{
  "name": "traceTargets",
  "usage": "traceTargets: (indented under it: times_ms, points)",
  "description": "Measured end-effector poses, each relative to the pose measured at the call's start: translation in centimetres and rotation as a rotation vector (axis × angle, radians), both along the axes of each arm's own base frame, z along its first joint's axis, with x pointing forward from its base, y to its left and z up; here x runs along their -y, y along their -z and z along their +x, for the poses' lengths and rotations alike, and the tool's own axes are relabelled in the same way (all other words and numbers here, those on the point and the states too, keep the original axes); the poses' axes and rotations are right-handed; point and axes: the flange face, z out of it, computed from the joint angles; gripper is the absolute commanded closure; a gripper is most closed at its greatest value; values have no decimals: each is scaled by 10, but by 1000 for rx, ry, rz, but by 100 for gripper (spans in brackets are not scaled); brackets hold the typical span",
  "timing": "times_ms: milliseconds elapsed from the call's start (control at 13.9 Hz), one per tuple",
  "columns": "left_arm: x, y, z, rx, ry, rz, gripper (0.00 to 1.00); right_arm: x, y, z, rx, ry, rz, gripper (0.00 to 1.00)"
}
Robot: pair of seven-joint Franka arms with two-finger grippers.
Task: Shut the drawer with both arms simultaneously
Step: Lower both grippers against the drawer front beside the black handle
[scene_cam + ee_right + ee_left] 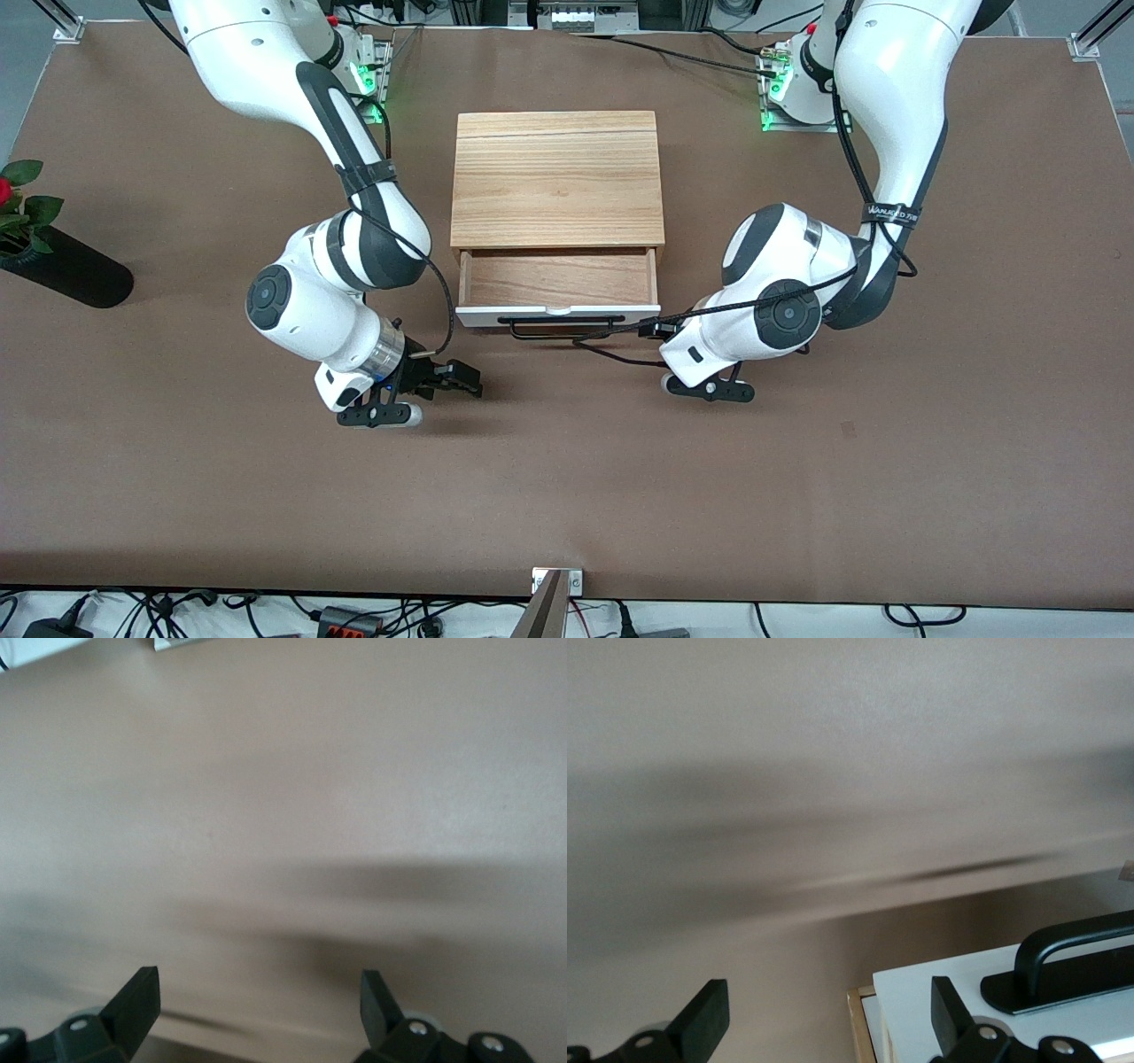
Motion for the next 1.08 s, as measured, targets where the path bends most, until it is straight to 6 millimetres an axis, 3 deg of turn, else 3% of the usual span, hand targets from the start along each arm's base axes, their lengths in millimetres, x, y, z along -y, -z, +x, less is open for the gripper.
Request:
traceTargets:
  times_ms: [359,1078]
  points:
    - [11,2,-9,-24,25,10,0,-20,16,-17,-30,-31,-13,0]
    - [14,18,-13,-51,32,19,0,-29,28,-34,-67,-48,-27,0]
